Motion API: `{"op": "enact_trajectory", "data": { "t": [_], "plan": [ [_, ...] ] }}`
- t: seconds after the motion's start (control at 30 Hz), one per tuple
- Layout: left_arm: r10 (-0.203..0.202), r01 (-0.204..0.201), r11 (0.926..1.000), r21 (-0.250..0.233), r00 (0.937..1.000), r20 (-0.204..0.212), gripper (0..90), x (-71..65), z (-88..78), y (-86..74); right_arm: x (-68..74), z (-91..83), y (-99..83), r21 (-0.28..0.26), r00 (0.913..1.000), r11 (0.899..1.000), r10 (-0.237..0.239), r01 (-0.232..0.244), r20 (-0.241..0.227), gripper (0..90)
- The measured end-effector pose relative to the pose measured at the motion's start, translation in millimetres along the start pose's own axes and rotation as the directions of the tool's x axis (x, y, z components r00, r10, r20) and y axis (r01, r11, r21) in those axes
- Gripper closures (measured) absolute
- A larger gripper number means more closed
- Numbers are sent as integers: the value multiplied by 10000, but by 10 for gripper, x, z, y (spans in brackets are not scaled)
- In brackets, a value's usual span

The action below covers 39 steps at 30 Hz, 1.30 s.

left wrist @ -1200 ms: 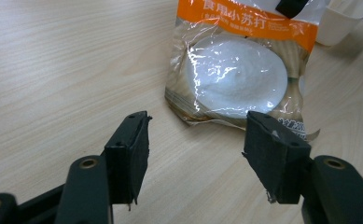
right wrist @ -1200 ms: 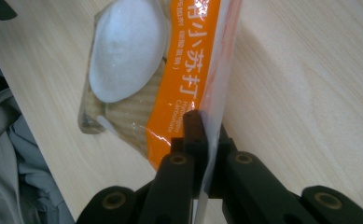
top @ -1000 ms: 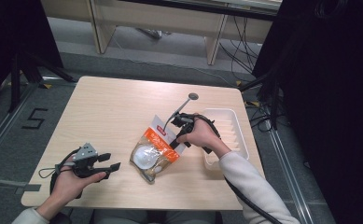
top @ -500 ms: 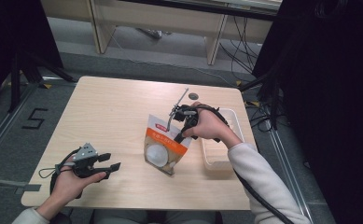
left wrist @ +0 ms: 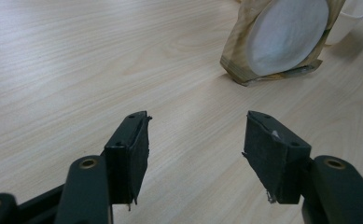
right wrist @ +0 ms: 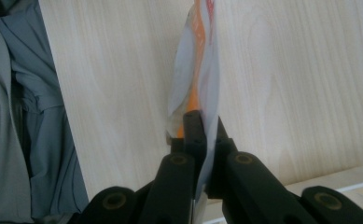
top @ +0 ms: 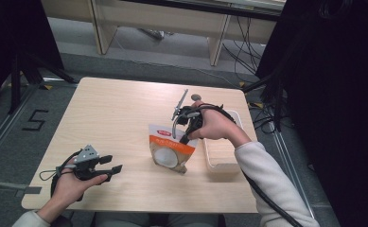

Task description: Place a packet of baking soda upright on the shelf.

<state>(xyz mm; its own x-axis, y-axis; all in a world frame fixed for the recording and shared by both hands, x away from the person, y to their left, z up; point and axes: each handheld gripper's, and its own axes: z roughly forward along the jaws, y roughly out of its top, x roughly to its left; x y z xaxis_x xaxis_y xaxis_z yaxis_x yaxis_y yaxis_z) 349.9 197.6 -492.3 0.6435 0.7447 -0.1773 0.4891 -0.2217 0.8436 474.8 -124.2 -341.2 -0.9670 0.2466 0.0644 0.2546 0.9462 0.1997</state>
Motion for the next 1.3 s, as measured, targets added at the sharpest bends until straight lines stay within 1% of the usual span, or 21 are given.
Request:
{"op": "enact_trajectory", "data": {
  "t": [0.03,0.13,0.17,0.2,0.3,0.33,0.47,0.5,0.53,0.67,0.73,0.83,0.87,1.03,1.07,1.1,1.13,1.17,1.2,1.23,1.3],
  "plan": [
    [109,-109,9999,-63,9999,46,396,3,3,1,11,-24,8,18,10000,10000,-17,17,13,900],
    [109,-109,9999,-2,9999,16,397,3,-2,2,34,-75,16,52,9999,10000,16,-17,111,900],
    [109,-109,9999,-2,9999,16,397,3,-2,2,24,-88,20,46,9998,9998,-189,189,88,900],
    [105,-105,9999,-1,9999,16,397,3,-3,2,30,-105,22,62,9997,9997,-225,224,108,900],
    [112,-112,9999,-10,9999,25,397,2,-2,2,49,-140,24,135,9998,9999,-73,71,177,900],
    [136,-136,9999,-16,9999,29,397,2,-1,3,39,-149,28,138,9995,9995,-285,283,146,900],
    [113,-112,9999,-37,9999,46,397,2,3,1,49,-216,21,187,9992,9996,-236,230,334,900],
    [121,-121,9999,-73,9999,66,396,3,6,0,37,-235,19,142,9988,9992,-367,362,331,900],
    [122,-122,9999,-2,9999,8,397,1,0,2,50,-255,15,218,9994,9997,-97,90,319,900],
    [124,-124,9999,-7,9999,15,396,2,-1,2,45,-313,14,128,9993,9998,-158,153,345,900],
    [152,-152,9999,-16,9999,6,396,4,-1,3,41,-380,21,39,9987,9995,-326,324,404,900],
    [129,-129,9999,-20,9999,30,396,3,0,2,59,-431,23,74,9985,9998,-191,187,519,900],
    [127,-127,9999,-11,9999,36,396,3,-1,2,50,-449,26,37,9983,9993,-366,365,464,900],
    [61,-61,10000,-77,10000,39,396,-4,3,2,70,-546,24,40,9977,9993,-366,365,569,900],
    [87,-87,9999,-54,10000,33,396,-2,2,2,78,-558,21,53,9978,9996,-278,275,606,900],
    [-81,81,9999,-82,10000,45,397,-11,6,-1,81,-566,21,104,9975,9997,-241,234,671,900],
    [-81,81,9999,-82,10000,45,396,-11,6,-1,81,-566,21,104,9975,9997,-241,234,671,900],
    [91,-91,9999,-47,10000,33,396,-1,1,2,72,-575,17,41,9971,9993,-384,382,661,900],
    [109,-109,9999,-19,9999,31,396,1,0,2,63,-596,12,58,9967,9988,-493,490,651,900],
    [109,-109,9999,-19,9999,31,396,1,0,2,71,-611,8,83,9972,9994,-342,337,670,900],
    [137,-137,9999,-18,9999,25,396,4,-1,3,64,-624,4,32,9969,9993,-382,381,682,900]
  ]
}}
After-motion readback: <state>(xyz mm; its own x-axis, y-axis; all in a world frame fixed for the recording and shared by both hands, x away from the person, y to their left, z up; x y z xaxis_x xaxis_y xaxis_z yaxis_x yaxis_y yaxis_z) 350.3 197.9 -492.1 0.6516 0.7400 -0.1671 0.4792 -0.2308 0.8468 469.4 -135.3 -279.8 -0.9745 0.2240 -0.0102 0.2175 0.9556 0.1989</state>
